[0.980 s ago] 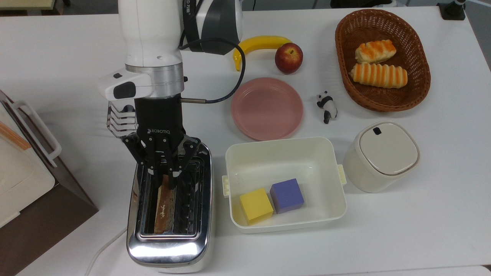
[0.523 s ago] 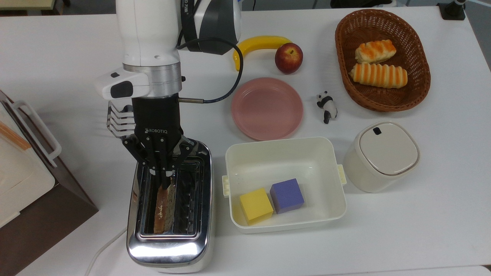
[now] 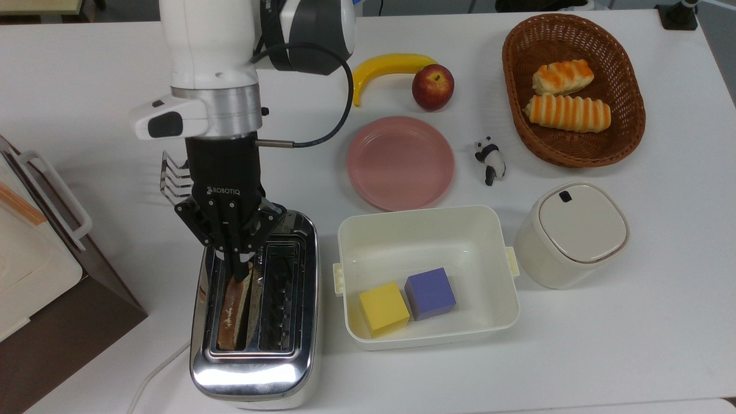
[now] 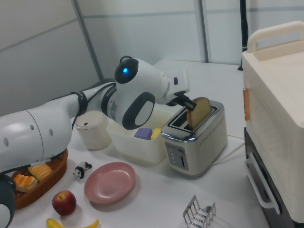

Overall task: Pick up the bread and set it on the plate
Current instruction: 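Lift the bread slice straight up out of the toaster slot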

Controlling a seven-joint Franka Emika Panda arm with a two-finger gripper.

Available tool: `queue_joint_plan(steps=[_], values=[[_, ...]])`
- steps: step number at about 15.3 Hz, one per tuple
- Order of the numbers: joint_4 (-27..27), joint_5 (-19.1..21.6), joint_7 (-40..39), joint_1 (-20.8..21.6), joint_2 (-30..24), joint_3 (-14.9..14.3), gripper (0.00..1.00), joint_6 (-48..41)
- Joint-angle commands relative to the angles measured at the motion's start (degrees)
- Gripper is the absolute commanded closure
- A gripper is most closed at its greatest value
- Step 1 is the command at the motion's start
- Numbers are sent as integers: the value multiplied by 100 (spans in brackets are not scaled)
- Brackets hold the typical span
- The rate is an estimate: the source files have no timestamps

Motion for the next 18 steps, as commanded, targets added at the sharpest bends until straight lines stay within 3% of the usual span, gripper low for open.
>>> queue_joint_plan(steps=[1,12,18], values=[[-147,344,57,41,-339,-52,100,146],[-217,345,109,32,-1042,-52,100,67],[-200,283,110,41,-1253,-61,100,-1003]])
